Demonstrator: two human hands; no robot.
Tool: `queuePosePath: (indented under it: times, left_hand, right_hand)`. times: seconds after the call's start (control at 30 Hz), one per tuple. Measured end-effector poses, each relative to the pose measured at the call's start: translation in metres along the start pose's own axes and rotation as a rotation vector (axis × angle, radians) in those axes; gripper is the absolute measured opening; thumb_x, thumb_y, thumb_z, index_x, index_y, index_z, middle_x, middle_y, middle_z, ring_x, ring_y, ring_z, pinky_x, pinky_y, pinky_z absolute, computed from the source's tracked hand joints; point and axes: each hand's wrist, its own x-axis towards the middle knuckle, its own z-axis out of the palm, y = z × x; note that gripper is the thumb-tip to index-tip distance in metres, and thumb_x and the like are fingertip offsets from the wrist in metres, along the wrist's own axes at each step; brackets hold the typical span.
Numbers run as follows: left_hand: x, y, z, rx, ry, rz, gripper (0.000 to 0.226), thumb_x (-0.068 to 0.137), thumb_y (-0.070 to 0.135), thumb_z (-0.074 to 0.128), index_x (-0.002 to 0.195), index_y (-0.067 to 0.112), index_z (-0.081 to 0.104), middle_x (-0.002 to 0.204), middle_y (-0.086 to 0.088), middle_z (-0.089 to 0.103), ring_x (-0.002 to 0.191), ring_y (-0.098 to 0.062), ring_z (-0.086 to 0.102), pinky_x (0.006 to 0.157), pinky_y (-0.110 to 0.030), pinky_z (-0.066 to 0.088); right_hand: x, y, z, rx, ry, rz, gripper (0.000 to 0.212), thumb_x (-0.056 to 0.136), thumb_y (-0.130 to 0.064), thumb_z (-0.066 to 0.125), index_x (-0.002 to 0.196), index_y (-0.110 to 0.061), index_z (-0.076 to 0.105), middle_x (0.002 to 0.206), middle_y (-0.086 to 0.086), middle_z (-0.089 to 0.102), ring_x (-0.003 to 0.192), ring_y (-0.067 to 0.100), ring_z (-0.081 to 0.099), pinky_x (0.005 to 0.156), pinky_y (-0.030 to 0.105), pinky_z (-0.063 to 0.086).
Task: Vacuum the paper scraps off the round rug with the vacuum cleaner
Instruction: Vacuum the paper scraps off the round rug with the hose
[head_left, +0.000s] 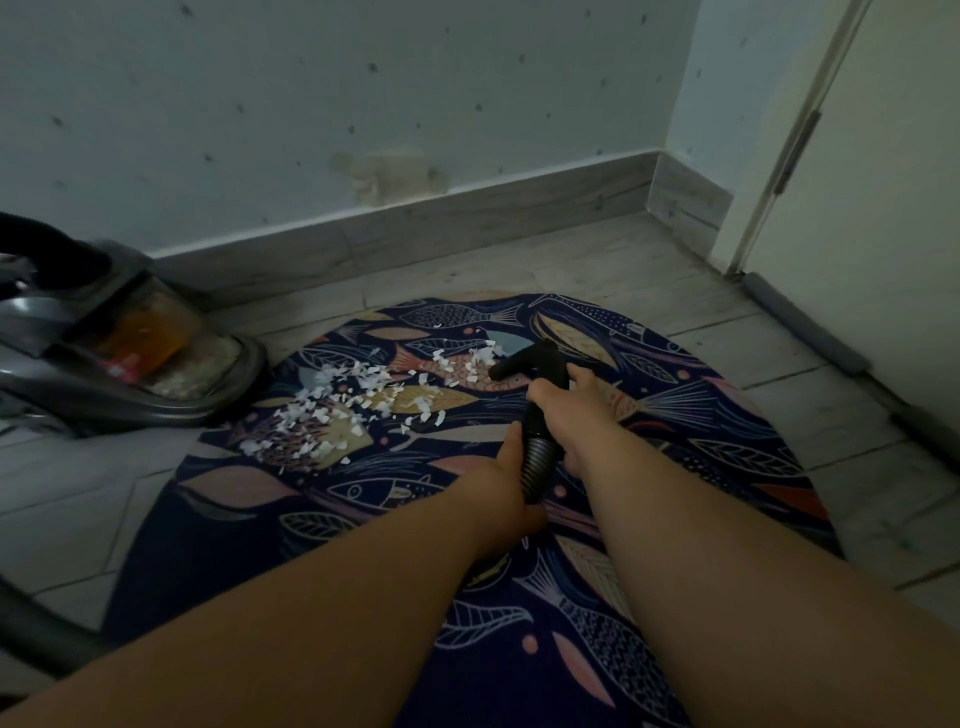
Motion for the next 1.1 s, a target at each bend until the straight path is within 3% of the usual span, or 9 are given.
queuePosePath:
  times: [0.1,0.27,0.37,0.5,0.57,0.73,0.83,0.9,1.1]
  left_hand:
    - [-0.008,-0.004,0.001,-0.038,0.022,-0.001,0.103,0.089,0.031,0.062,0.147,0.022,-0.023,0.136,-0.015,0.047,0.111,-0.028,0.056,0.091,-0.033,0.048]
    - [-0.024,-0.009,-0.003,-0.087,0.026,-0.025,0.103,0.089,0.025,0.063,0.147,0.028,-0.022,0.128,-0.013,0.053,0.101,-0.027,0.061,0.076,-0.027,0.047]
    - [-0.035,-0.015,-0.003,-0.122,0.028,-0.034,0.102,0.089,0.024,0.063,0.147,0.027,-0.021,0.124,-0.013,0.057,0.095,-0.023,0.062,0.072,-0.025,0.045]
    - [-0.044,-0.025,-0.004,-0.123,0.02,-0.063,0.102,0.09,0.028,0.061,0.146,0.026,-0.024,0.134,-0.012,0.051,0.108,-0.025,0.058,0.078,-0.024,0.042]
    - [-0.044,-0.027,-0.005,-0.127,0.025,-0.054,0.101,0.091,0.027,0.06,0.147,0.027,-0.023,0.133,-0.013,0.052,0.107,-0.025,0.058,0.076,-0.024,0.041]
    - [-0.037,-0.028,-0.007,-0.138,0.021,-0.026,0.1,0.09,0.025,0.061,0.147,0.03,-0.021,0.126,-0.014,0.056,0.099,-0.026,0.061,0.073,-0.027,0.044]
    - [-0.027,-0.025,-0.008,-0.117,0.007,-0.017,0.099,0.091,0.026,0.059,0.147,0.03,-0.022,0.129,-0.015,0.054,0.101,-0.026,0.061,0.076,-0.028,0.046]
    - [-0.021,-0.024,-0.008,-0.099,0.01,-0.011,0.098,0.092,0.028,0.059,0.147,0.029,-0.022,0.135,-0.015,0.05,0.107,-0.027,0.058,0.083,-0.03,0.046]
    - [-0.005,-0.027,-0.006,-0.078,0.002,0.001,0.1,0.09,0.03,0.06,0.147,0.028,-0.023,0.138,-0.016,0.046,0.113,-0.029,0.055,0.093,-0.033,0.046]
  right_hand:
    - [-0.006,0.001,0.005,-0.011,-0.036,0.008,0.073,0.092,-0.024,0.064,0.154,-0.035,0.026,0.123,0.007,0.051,0.101,0.028,0.059,0.086,0.045,0.056]
    - [-0.016,0.004,0.014,-0.043,-0.08,0.027,0.073,0.091,-0.023,0.063,0.153,-0.036,0.026,0.124,0.007,0.051,0.094,0.026,0.058,0.061,0.034,0.049]
    - [-0.025,0.006,0.026,-0.049,-0.106,0.055,0.073,0.087,-0.024,0.066,0.149,-0.042,0.03,0.127,0.009,0.051,0.103,0.03,0.058,0.067,0.037,0.054]
    - [0.009,0.029,0.045,-0.128,-0.069,0.064,0.087,0.045,-0.052,0.068,0.124,-0.063,0.033,0.13,0.005,0.054,0.125,0.037,0.047,0.096,0.057,0.049]
    - [0.024,0.037,0.05,-0.146,-0.035,0.056,0.088,0.04,-0.056,0.063,0.122,-0.062,0.032,0.128,0.003,0.056,0.126,0.037,0.047,0.099,0.057,0.047]
    - [-0.015,0.014,0.041,-0.134,0.017,0.031,0.082,0.065,-0.046,0.064,0.138,-0.052,0.027,0.122,0.006,0.056,0.112,0.036,0.054,0.091,0.054,0.053]
    - [-0.017,0.008,0.031,-0.067,0.038,-0.023,0.071,0.089,-0.029,0.063,0.149,-0.037,0.026,0.117,0.006,0.053,0.092,0.027,0.058,0.073,0.041,0.054]
    - [-0.011,0.008,0.026,-0.063,0.06,-0.042,0.068,0.093,-0.026,0.062,0.15,-0.035,0.026,0.114,0.005,0.051,0.084,0.022,0.055,0.06,0.032,0.046]
    - [-0.005,0.008,0.023,-0.055,0.084,-0.047,0.071,0.093,-0.029,0.061,0.152,-0.039,0.021,0.124,0.007,0.05,0.088,0.024,0.055,0.059,0.032,0.045]
